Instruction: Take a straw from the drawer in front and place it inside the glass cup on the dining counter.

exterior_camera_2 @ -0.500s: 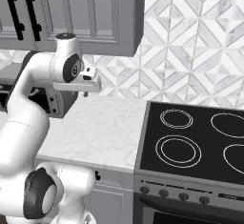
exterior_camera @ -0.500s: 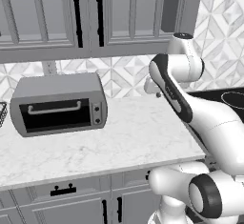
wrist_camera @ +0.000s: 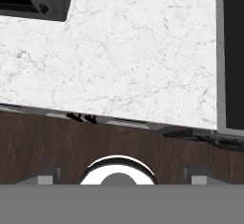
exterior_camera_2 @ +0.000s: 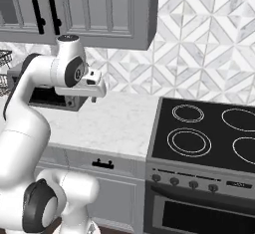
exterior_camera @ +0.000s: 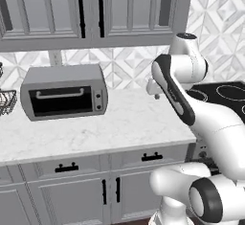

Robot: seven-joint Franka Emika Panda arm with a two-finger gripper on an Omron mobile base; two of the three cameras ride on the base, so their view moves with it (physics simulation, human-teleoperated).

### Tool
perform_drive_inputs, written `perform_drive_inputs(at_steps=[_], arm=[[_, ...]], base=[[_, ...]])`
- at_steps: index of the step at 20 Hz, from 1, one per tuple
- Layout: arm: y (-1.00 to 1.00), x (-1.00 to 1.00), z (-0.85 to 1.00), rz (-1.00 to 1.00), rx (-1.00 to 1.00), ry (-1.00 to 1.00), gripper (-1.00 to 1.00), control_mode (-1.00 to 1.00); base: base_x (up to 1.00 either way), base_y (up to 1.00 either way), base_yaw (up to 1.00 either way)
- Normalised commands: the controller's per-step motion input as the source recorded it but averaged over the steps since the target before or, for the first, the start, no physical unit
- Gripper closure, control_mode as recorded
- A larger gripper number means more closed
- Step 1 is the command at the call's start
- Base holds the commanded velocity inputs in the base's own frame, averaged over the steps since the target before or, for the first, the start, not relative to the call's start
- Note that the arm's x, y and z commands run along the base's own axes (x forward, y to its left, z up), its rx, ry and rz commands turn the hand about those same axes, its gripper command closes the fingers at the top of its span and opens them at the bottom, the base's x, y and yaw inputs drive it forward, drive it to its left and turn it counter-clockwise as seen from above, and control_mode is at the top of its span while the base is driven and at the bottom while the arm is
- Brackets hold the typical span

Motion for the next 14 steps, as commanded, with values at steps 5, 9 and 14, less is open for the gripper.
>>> perform_drive_inputs(at_steps=[5, 9, 14], arm=[[0.00, 0.00, 0.00, 0.00, 0.00, 0.00, -1.00, 1.00], [0.00, 0.00, 0.00, 0.00, 0.00, 0.00, -1.00, 1.00], [0.00, 0.00, 0.00, 0.00, 0.00, 0.00, -1.00, 1.00]], base=[[-0.50, -0.36, 0.30], [-0.08, -0.63, 0.47], [0.00, -0.78, 0.61]])
